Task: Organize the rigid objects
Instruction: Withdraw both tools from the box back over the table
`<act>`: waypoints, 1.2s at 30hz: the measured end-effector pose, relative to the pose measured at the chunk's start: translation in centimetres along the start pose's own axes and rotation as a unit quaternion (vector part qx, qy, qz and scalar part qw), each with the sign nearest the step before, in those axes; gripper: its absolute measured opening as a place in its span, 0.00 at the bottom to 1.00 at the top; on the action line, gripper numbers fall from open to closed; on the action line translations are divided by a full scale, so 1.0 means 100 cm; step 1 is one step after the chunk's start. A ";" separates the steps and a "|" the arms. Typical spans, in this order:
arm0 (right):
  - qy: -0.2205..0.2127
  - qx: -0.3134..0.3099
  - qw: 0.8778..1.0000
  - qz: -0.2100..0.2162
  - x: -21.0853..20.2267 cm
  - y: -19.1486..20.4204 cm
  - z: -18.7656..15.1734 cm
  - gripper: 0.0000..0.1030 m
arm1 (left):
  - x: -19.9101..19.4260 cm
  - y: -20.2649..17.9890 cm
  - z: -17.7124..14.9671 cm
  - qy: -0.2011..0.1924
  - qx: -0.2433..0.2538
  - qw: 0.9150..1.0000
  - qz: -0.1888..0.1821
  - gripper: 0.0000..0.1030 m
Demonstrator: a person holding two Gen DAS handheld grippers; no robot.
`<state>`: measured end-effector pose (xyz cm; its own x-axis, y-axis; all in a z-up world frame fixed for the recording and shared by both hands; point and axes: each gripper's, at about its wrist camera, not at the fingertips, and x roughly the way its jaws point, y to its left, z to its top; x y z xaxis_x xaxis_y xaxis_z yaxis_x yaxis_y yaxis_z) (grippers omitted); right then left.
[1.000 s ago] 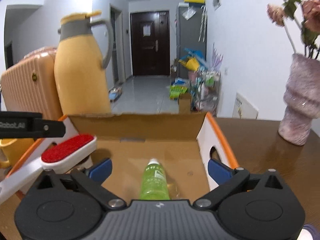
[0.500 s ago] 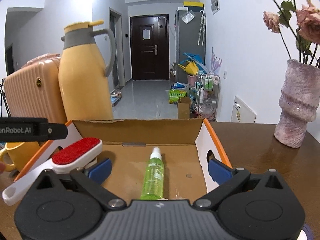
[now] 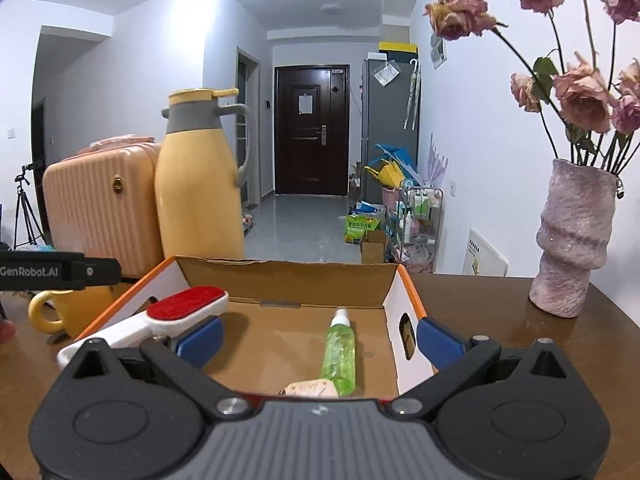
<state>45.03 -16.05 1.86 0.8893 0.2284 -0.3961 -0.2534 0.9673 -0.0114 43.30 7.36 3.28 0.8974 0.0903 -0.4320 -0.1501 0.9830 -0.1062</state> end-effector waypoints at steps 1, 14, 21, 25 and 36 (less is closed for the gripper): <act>-0.001 0.000 1.000 0.001 -0.005 0.000 -0.002 1.00 | -0.004 0.002 -0.002 -0.002 -0.003 1.000 0.000 1.00; -0.010 0.007 1.000 -0.008 -0.049 0.003 -0.036 1.00 | -0.040 0.021 -0.027 -0.006 -0.002 1.000 0.015 1.00; -0.013 0.007 1.000 -0.010 -0.070 0.007 -0.051 1.00 | -0.055 0.027 -0.040 0.000 0.000 1.000 0.022 1.00; -0.017 0.006 1.000 -0.009 -0.080 0.009 -0.057 1.00 | -0.064 0.029 -0.048 0.002 0.003 1.000 0.025 1.00; 0.008 0.022 1.000 -0.008 -0.097 0.010 -0.082 1.00 | -0.090 0.028 -0.070 0.003 0.024 0.999 0.024 1.00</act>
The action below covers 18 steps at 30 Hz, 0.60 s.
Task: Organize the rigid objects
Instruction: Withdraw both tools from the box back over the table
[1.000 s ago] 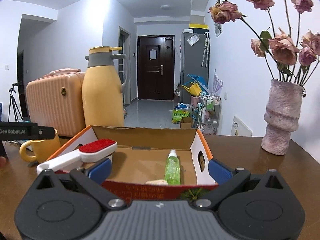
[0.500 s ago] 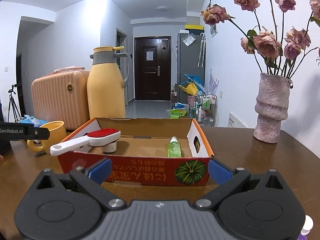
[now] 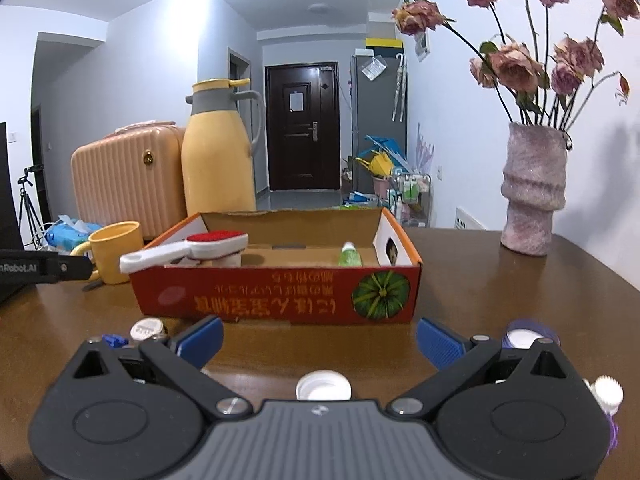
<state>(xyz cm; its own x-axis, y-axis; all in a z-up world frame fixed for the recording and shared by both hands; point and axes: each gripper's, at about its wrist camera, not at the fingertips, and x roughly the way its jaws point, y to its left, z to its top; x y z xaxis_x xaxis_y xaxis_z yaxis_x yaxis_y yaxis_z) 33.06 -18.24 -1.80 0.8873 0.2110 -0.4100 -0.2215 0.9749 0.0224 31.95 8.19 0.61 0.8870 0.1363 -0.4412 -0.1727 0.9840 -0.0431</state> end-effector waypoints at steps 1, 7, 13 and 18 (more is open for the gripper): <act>0.002 0.002 1.000 0.000 -0.002 0.000 -0.003 1.00 | -0.002 0.000 -0.001 0.000 0.000 1.000 -0.001 1.00; 0.009 0.022 1.000 -0.006 -0.014 -0.006 -0.017 1.00 | -0.015 0.002 -0.012 0.004 0.003 1.000 -0.005 1.00; 0.007 0.029 0.999 -0.029 -0.024 -0.008 -0.027 1.00 | -0.026 0.007 -0.018 0.007 0.003 1.000 -0.014 1.00; 0.006 0.024 0.999 -0.040 -0.028 -0.008 -0.032 1.00 | -0.029 0.006 -0.024 0.017 0.008 1.000 -0.023 1.00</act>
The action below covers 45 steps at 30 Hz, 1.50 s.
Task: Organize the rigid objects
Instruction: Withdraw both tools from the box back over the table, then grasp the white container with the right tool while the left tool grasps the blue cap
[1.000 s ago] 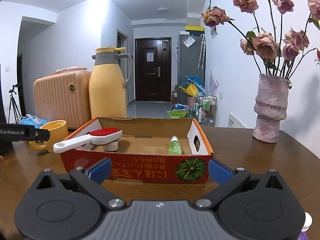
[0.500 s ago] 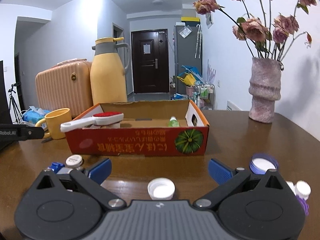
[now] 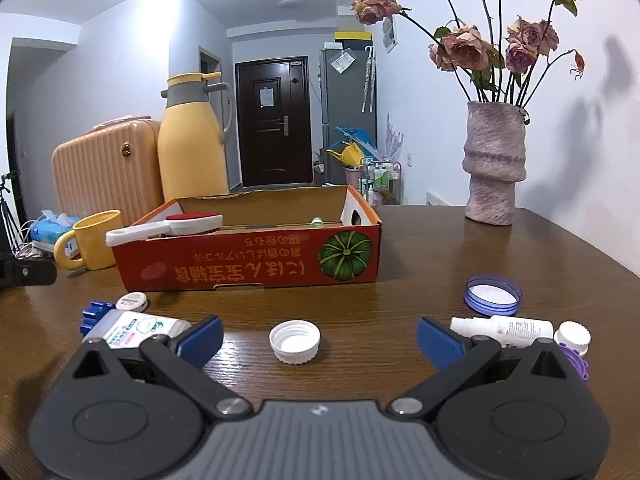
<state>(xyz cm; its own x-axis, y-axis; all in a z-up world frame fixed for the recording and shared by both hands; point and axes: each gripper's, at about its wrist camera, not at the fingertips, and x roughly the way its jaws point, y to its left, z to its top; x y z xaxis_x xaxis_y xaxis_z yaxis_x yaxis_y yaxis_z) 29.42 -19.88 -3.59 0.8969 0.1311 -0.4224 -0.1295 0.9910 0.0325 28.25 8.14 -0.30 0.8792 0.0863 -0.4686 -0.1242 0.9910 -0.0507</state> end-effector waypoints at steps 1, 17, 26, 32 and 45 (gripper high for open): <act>0.000 0.000 1.000 0.000 0.000 0.000 -0.001 1.00 | 0.001 0.000 -0.001 0.003 0.001 1.000 -0.001 1.00; 0.011 0.011 0.999 0.029 0.007 0.009 -0.003 1.00 | 0.013 0.008 -0.003 0.037 0.002 0.999 0.002 1.00; 0.016 -0.011 0.997 0.070 0.009 0.067 -0.007 1.00 | 0.013 0.031 -0.003 0.034 0.013 0.999 0.009 1.00; 0.033 -0.025 0.997 0.072 0.019 0.105 -0.009 1.00 | 0.011 0.049 -0.002 0.033 0.013 0.999 0.008 1.00; 0.066 -0.044 0.997 0.008 0.039 0.143 -0.011 1.00 | 0.010 0.069 -0.005 0.040 0.017 0.999 0.005 1.00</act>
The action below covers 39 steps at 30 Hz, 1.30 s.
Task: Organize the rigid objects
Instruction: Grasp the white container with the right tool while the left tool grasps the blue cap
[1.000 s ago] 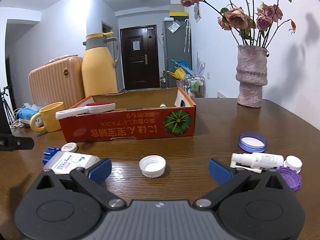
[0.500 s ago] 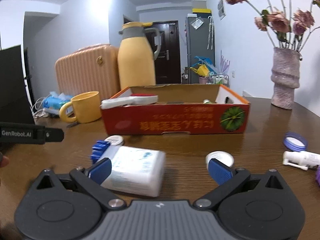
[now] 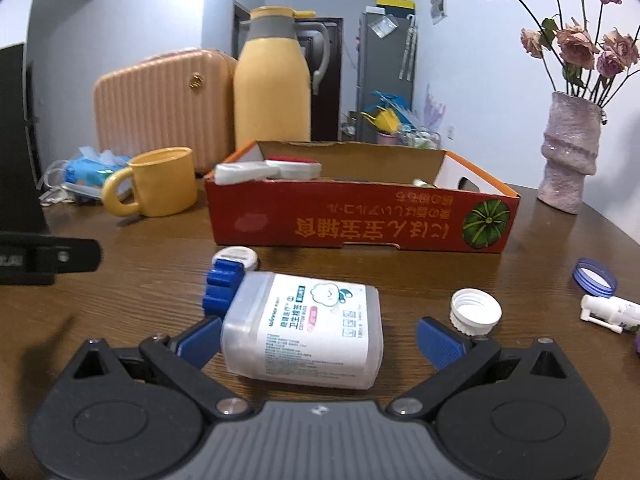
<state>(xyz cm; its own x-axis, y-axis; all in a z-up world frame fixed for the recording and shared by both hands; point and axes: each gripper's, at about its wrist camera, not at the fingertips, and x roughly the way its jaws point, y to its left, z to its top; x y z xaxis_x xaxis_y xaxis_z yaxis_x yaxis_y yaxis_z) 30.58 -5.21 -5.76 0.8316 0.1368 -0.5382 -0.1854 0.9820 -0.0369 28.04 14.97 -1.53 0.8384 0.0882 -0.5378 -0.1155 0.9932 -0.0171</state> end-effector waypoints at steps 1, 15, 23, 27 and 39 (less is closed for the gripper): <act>0.001 0.000 1.000 -0.006 0.001 0.001 0.000 1.00 | 0.000 0.000 0.000 0.000 0.000 1.000 0.000 1.00; 0.040 0.009 0.999 0.010 0.032 -0.001 0.006 0.80 | 0.001 0.001 0.000 0.001 -0.005 1.000 -0.006 1.00; 0.008 0.015 0.999 0.027 0.020 -0.013 0.006 0.79 | 0.008 -0.001 -0.002 0.011 -0.002 1.000 0.000 1.00; -0.016 0.017 0.999 0.031 0.012 -0.021 0.009 0.79 | 0.013 -0.001 -0.003 0.016 -0.005 1.000 0.003 1.00; -0.075 0.022 0.997 0.030 -0.009 -0.053 0.013 0.79 | 0.019 -0.007 -0.007 0.008 -0.002 1.000 0.011 1.00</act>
<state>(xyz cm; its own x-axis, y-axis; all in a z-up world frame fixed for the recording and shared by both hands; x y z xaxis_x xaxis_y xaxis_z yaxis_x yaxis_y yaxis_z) 31.52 -10.33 -3.99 0.8890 0.2102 -0.4067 -0.2170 0.9757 0.0299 29.32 14.42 -3.18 0.8277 0.1080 -0.5507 -0.1351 0.9908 -0.0087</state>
